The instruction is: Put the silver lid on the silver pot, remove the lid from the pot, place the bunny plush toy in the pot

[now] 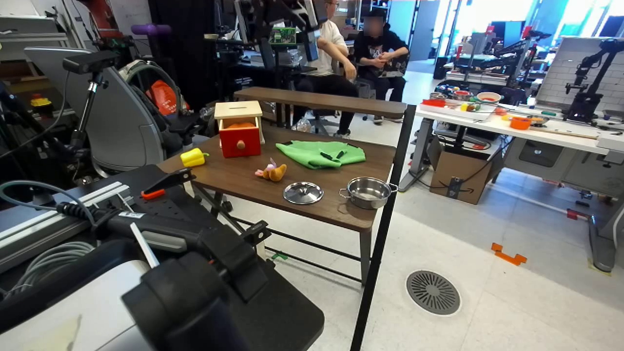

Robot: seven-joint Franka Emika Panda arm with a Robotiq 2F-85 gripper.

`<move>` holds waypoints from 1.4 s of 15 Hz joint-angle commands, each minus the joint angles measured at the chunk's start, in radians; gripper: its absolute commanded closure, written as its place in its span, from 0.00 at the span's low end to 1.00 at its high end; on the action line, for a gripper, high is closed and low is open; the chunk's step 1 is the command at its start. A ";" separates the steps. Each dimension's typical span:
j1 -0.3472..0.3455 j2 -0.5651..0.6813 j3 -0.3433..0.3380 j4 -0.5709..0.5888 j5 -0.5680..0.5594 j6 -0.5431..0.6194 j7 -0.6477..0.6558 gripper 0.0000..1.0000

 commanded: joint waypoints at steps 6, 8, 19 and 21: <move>-0.013 0.312 -0.005 0.028 0.191 0.219 -0.025 0.00; -0.019 0.382 0.003 0.056 0.246 0.213 -0.038 0.00; -0.009 0.698 0.009 0.283 0.242 0.172 -0.017 0.00; -0.007 0.734 0.017 0.316 0.241 0.170 -0.020 0.00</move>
